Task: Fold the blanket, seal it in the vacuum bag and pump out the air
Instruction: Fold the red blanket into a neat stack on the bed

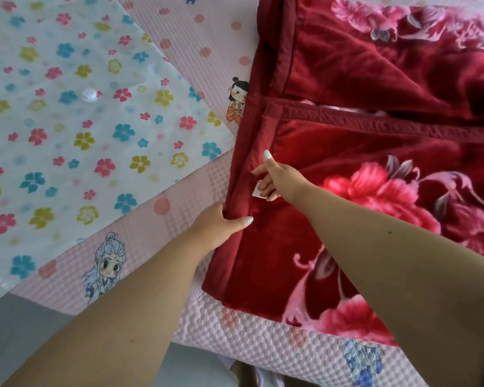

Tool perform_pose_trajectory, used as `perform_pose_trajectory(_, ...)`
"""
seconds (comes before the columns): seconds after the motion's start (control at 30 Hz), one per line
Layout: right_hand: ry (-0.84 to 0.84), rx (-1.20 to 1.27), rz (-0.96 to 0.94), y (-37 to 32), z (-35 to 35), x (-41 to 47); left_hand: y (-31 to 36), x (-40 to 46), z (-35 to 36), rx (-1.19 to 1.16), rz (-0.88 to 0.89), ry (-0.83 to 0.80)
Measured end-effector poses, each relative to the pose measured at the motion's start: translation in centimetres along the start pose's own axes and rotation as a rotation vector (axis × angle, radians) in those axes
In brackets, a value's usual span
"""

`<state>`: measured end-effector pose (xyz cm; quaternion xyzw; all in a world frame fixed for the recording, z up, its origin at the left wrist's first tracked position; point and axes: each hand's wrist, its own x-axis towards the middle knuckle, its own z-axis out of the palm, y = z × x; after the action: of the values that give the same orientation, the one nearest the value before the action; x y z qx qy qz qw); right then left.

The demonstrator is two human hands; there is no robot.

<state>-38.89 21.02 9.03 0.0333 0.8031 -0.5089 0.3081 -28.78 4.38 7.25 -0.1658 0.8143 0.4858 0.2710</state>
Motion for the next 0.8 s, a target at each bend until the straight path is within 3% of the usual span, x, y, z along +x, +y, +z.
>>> perform_pose_trajectory(0.17, 0.023, -0.037, -0.017, 0.0, -0.7, 1.2, 0.1, 1.2, -0.1, 0.038, 0.044, 0.081)
perform_pose_trajectory(0.3, 0.171, -0.089, -0.013, 0.1, -4.3, 2.7, 0.0, 1.8, -1.2, 0.182, -0.09, 0.092)
perform_pose_trajectory(0.4, 0.286, -0.113, 0.005, 0.6, -7.8, 3.7, 4.6, 5.4, -0.4, 0.353, 0.131, 0.401)
perform_pose_trajectory(0.5, 0.399, -0.138, -0.026, 1.7, -10.3, 4.2, 10.6, 10.2, 0.7, 0.353, 0.233, 0.44)
perform_pose_trajectory(0.67, 0.575, -0.223, -0.127, 4.7, -13.1, 4.1, 15.7, 16.9, 3.3, 0.334, 0.058, 0.439)
perform_pose_trajectory(0.8, 0.741, -0.418, -0.244, 7.2, -15.5, 3.5, 16.0, 19.1, -0.3, 0.237, 0.186, 0.794)
